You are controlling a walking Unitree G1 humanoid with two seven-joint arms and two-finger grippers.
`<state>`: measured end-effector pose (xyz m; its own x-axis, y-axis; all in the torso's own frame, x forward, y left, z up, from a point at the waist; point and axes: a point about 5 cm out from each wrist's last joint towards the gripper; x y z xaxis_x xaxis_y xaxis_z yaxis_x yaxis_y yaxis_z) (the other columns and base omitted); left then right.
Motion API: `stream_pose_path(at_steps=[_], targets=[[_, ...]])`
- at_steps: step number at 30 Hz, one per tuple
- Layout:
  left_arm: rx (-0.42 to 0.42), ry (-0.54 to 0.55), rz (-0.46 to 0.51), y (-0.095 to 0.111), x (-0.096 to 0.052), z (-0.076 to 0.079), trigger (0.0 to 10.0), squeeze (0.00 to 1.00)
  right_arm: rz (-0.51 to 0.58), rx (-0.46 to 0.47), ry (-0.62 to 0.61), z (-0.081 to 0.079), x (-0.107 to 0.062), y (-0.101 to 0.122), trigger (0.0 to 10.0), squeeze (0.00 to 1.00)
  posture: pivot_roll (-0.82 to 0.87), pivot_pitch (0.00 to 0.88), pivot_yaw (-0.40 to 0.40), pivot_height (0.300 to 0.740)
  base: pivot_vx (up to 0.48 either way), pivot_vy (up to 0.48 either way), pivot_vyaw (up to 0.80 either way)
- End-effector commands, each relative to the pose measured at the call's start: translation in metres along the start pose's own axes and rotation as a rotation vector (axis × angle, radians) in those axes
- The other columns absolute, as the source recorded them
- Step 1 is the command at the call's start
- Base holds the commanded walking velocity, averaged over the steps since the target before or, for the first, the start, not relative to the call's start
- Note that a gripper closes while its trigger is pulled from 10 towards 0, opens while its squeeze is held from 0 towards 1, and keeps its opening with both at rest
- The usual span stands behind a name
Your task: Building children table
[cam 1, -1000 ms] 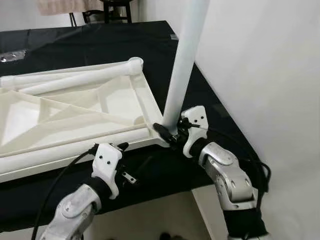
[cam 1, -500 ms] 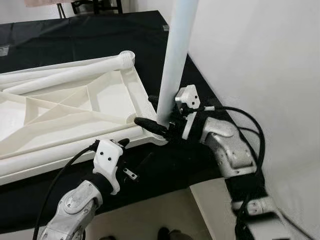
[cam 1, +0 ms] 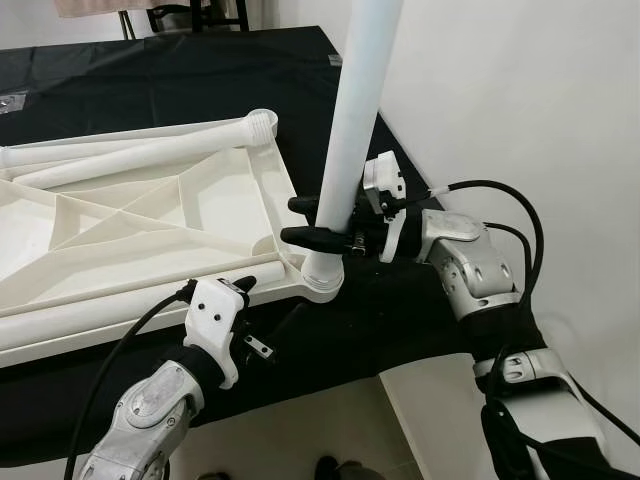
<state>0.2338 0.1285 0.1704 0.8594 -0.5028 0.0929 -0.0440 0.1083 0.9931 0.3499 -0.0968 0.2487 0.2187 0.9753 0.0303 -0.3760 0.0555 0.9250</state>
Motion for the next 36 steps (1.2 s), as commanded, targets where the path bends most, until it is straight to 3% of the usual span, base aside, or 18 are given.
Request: stream_pose_path(at_steps=[1, 3, 4, 5, 6, 7, 9, 11, 12, 18, 19, 22, 23, 24, 29, 30, 32, 36], targets=[[-0.010, 0.006, -0.019, -0.006, -0.002, 0.002, 10.0, 0.00, -0.044, 0.013, -0.017, -0.001, -0.003, -0.010, 0.0, 0.00, 0.08, 0.216, -0.122, 0.740, 0.000, 0.000, 0.00], [-0.011, 0.007, -0.021, -0.006, -0.003, 0.001, 10.0, 0.00, -0.102, 0.047, -0.208, 0.000, -0.010, -0.024, 0.0, 0.00, 0.07, 0.226, -0.119, 0.740, 0.000, 0.000, 0.00], [-0.011, 0.007, -0.021, -0.006, -0.003, 0.001, 10.0, 0.00, -0.102, 0.047, -0.208, 0.000, -0.010, -0.024, 0.0, 0.00, 0.07, 0.226, -0.119, 0.740, 0.000, 0.000, 0.00], [-0.011, 0.007, -0.022, -0.006, -0.004, 0.001, 10.0, 0.00, -0.156, 0.064, -0.365, -0.003, -0.014, -0.035, 0.0, 0.00, 0.06, 0.227, -0.115, 0.740, 0.000, 0.000, 0.00], [-0.011, 0.007, -0.022, -0.006, -0.004, 0.001, 10.0, 0.00, -0.156, 0.064, -0.365, -0.003, -0.014, -0.035, 0.0, 0.00, 0.06, 0.227, -0.115, 0.740, 0.000, 0.000, 0.00], [-0.012, 0.005, -0.025, -0.006, -0.004, -0.001, 10.0, 0.00, -0.349, 0.079, -0.846, -0.014, -0.028, -0.060, 0.0, 0.00, 0.06, 0.229, -0.110, 0.740, 0.000, 0.000, 0.00], [-0.012, 0.005, -0.025, -0.006, -0.004, -0.001, 10.0, 0.00, -0.349, 0.079, -0.846, -0.014, -0.028, -0.060, 0.0, 0.00, 0.06, 0.229, -0.110, 0.740, 0.000, 0.000, 0.00], [-0.013, 0.000, -0.025, -0.006, -0.002, -0.001, 10.0, 0.00, -0.407, 0.160, -0.815, -0.057, -0.016, -0.074, 0.0, 0.00, 0.04, 0.228, -0.100, 0.740, 0.000, 0.000, 0.00], [-0.014, -0.001, -0.023, -0.006, -0.001, -0.001, 10.0, 0.00, -0.400, 0.176, -0.761, -0.065, -0.012, -0.075, 0.0, 0.00, 0.04, 0.224, -0.103, 0.740, 0.000, 0.000, 0.00], [-0.014, -0.001, -0.016, -0.006, 0.001, 0.000, 10.0, 0.00, -0.398, 0.122, -0.707, -0.056, -0.002, -0.073, 0.0, 0.00, 0.05, 0.223, -0.115, 0.740, 0.000, 0.000, 0.00], [-0.013, 0.002, -0.016, -0.006, 0.001, -0.001, 10.0, 0.00, -0.387, 0.118, -0.713, -0.051, -0.001, -0.071, 10.0, 0.00, 0.05, 0.223, -0.108, 0.740, 0.000, 0.000, 0.00], [-0.012, 0.003, -0.017, -0.006, 0.001, -0.001, 10.0, 0.00, -0.371, 0.107, -0.713, -0.047, 0.001, -0.068, 10.0, 0.00, 0.05, 0.222, -0.107, 0.740, 0.000, 0.000, 0.00], [-0.010, 0.004, -0.015, -0.005, 0.002, -0.002, 10.0, 0.00, -0.307, 0.107, -0.695, -0.043, 0.006, -0.057, 10.0, 0.10, 0.05, 0.221, -0.106, 0.740, 0.000, 0.000, 0.00], [-0.010, 0.003, -0.014, -0.004, 0.002, -0.002, 10.0, 0.00, -0.263, 0.122, -0.650, -0.042, 0.010, -0.051, 10.0, 1.00, 0.05, 0.220, -0.105, 0.740, 0.000, 0.000, 0.00], [-0.012, -0.002, -0.011, -0.005, 0.004, -0.001, 10.0, 0.00, -0.126, 0.107, -0.436, -0.037, 0.014, -0.031, 10.0, 0.99, 0.05, 0.220, -0.106, 0.740, 0.000, 0.000, 0.00], [-0.012, -0.004, -0.011, -0.005, 0.004, 0.000, 10.0, 0.00, -0.099, 0.070, -0.350, -0.033, 0.013, -0.025, 10.0, 0.00, 0.06, 0.219, -0.109, 0.740, 0.000, 0.000, 0.00], [-0.012, -0.004, -0.011, -0.005, 0.004, 0.000, 10.0, 0.00, -0.099, 0.070, -0.350, -0.033, 0.013, -0.025, 10.0, 0.00, 0.06, 0.219, -0.109, 0.740, 0.000, 0.000, 0.00], [-0.010, -0.001, -0.017, -0.006, 0.001, -0.001, 10.0, 0.00, -0.096, -0.029, -0.089, -0.025, 0.004, -0.018, 10.0, 0.00, 0.08, 0.215, -0.114, 0.740, 0.000, 0.000, 0.00]])
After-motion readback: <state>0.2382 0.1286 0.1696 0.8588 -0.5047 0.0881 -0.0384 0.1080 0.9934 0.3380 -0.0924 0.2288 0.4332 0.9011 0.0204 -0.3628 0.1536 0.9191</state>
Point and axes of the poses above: a point about 5 cm out from each wrist's last joint towards the gripper, its own x axis pointing out of the wrist towards the gripper, its own y axis along the axis of the wrist's last joint, z = x × y, and after that the axes turned 8 degrees about -x, right-handed
